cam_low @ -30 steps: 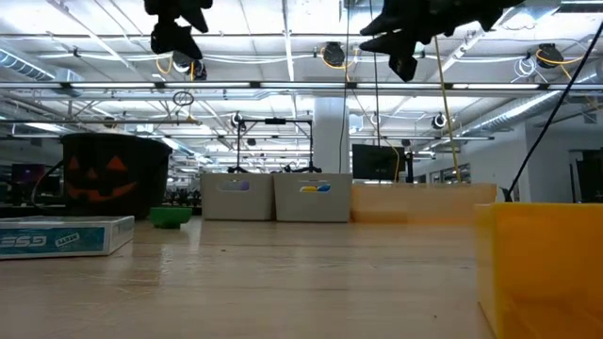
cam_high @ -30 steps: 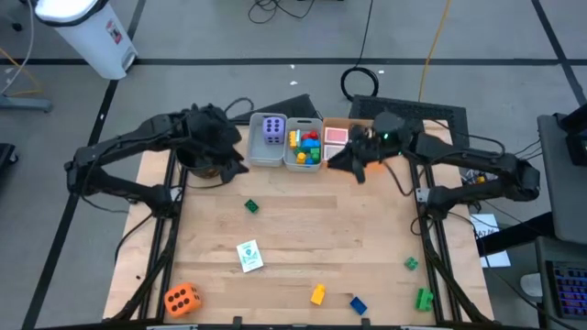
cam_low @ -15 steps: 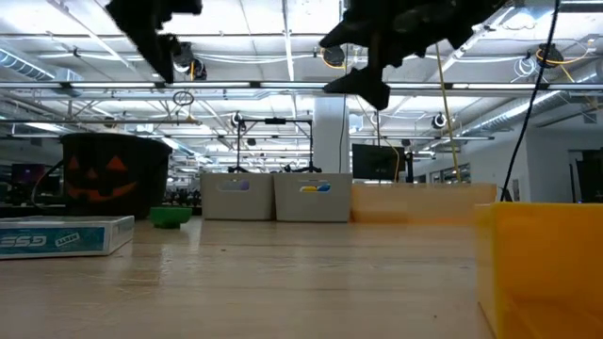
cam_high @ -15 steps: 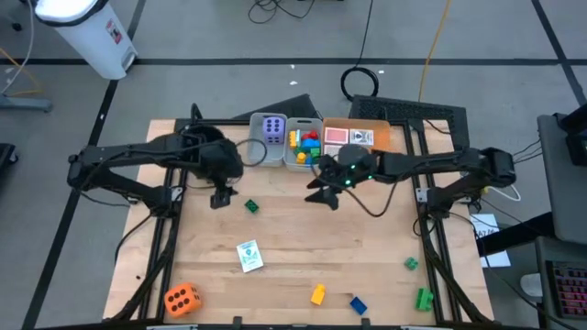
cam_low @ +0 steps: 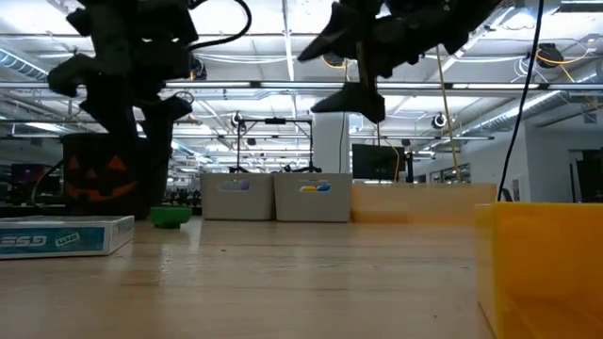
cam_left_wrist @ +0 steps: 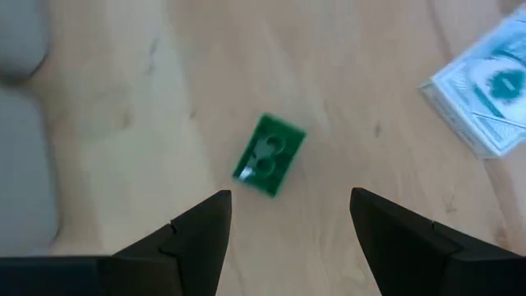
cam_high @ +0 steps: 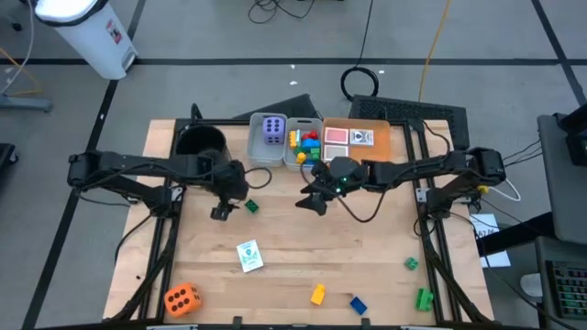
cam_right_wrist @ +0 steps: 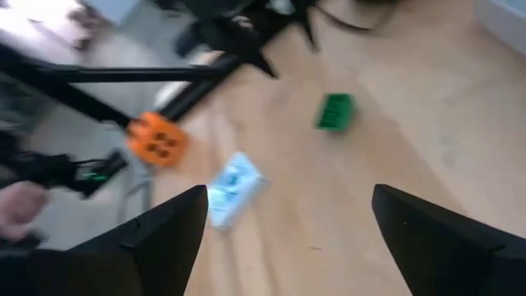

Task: Pick & Place Toys
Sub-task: Put the green gamepiece into the right gray bin

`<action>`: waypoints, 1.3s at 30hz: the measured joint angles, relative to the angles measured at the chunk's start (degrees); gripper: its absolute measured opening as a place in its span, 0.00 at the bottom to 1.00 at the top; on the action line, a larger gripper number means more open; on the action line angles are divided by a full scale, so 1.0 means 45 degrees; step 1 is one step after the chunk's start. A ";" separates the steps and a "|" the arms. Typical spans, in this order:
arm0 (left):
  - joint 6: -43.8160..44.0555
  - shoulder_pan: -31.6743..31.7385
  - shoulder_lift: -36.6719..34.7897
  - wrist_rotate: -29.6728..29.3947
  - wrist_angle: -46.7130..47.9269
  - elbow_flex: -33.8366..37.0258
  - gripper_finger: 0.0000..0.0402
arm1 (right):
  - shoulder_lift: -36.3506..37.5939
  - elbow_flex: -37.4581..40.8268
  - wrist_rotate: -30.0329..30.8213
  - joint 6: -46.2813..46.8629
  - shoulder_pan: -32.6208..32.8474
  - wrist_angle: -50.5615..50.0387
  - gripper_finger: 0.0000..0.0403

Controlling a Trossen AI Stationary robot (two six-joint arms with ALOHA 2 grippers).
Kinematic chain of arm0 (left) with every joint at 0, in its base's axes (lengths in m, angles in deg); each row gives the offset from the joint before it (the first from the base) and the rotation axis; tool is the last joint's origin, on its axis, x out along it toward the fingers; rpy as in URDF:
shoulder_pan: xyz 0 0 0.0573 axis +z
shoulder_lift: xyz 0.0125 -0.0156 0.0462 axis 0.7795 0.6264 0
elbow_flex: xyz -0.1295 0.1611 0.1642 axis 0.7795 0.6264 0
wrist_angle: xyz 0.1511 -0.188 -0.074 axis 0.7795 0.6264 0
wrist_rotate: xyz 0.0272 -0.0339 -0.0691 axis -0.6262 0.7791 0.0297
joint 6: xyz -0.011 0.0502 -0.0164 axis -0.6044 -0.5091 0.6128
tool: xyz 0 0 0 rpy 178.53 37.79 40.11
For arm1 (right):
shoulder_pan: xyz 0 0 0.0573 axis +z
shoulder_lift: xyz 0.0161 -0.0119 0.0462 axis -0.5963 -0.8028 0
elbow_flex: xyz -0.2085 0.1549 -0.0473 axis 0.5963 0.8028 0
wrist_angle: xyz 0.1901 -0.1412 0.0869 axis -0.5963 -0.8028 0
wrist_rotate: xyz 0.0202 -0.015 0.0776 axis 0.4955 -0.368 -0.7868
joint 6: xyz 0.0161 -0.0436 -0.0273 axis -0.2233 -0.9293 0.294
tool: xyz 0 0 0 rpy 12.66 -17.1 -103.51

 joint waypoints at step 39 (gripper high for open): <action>-0.2031 0.0895 0.4425 0.0720 -0.3461 0.0610 0.62 | 0.0037 -0.0005 0.0850 -0.0445 0.0026 -0.0447 0.82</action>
